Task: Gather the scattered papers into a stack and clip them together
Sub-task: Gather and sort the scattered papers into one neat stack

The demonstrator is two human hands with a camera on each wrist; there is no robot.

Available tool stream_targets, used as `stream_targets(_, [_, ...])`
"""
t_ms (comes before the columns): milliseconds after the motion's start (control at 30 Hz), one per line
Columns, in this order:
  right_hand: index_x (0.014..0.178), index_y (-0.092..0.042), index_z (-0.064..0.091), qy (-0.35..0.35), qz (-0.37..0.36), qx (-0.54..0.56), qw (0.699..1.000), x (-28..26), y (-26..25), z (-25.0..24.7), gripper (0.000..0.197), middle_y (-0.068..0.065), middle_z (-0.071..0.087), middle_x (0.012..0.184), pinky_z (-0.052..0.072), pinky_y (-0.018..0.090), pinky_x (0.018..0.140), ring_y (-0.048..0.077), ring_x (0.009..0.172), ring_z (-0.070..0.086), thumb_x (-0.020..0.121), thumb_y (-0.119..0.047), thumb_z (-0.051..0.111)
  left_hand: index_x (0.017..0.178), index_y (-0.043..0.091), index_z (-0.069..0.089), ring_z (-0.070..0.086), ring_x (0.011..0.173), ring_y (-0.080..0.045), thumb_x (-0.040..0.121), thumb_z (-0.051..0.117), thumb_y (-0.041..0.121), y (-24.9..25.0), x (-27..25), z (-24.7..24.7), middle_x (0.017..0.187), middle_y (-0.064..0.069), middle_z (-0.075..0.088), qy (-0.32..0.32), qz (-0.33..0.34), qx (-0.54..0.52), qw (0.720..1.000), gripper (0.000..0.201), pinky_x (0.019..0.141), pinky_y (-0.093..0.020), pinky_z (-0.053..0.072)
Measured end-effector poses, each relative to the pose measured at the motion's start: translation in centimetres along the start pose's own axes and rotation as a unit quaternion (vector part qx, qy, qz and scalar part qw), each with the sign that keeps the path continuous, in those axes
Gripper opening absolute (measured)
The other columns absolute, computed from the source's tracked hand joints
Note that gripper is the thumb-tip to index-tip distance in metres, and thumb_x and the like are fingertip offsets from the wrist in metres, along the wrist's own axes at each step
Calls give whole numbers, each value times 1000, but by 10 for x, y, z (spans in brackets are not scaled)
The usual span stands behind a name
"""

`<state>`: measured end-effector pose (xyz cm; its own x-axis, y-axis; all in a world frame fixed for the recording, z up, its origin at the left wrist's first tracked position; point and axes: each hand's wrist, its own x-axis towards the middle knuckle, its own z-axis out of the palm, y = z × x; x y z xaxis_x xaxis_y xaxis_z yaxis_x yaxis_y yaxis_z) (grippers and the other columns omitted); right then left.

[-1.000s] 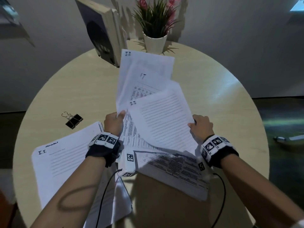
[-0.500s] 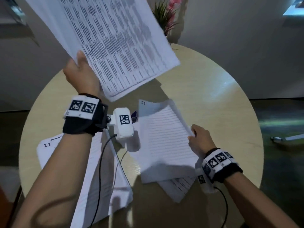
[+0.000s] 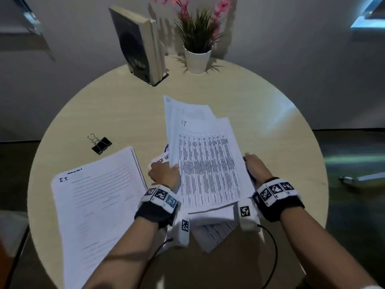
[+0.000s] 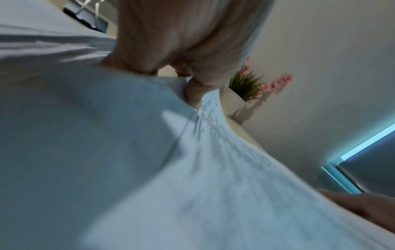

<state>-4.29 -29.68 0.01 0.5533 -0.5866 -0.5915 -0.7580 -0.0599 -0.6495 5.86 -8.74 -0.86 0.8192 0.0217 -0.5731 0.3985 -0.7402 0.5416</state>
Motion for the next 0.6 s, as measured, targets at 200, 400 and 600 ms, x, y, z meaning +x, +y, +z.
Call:
stream_targets(200, [139,-22,38,-122,9,106,987,-28,-6,28,88,2,41,145,31,46,112,24,133,39,75,-81,31,126,2,53,21,137,-33,93,50,26,-3,-19,4,148,-12,23,-30,57,119,991,40,113,-50,25])
stream_targets(400, [96,-8,55,-40,-128,22,991,-42,-11,16,17,13,55,74,40,23,49,19,58,50,84,3,49,135,9,38,29,134,-35,75,65,44,-20,-22,-2,146,-16,27,9,76,12,997,74,109,-49,35])
stream_targets(600, [116,-6,53,-62,-176,221,957,-66,-23,-24,32,1,63,85,46,11,43,-4,51,62,85,1,58,128,-11,46,46,46,-17,82,63,45,-1,-24,-21,60,-8,55,-126,34,-200,971,74,50,-23,33])
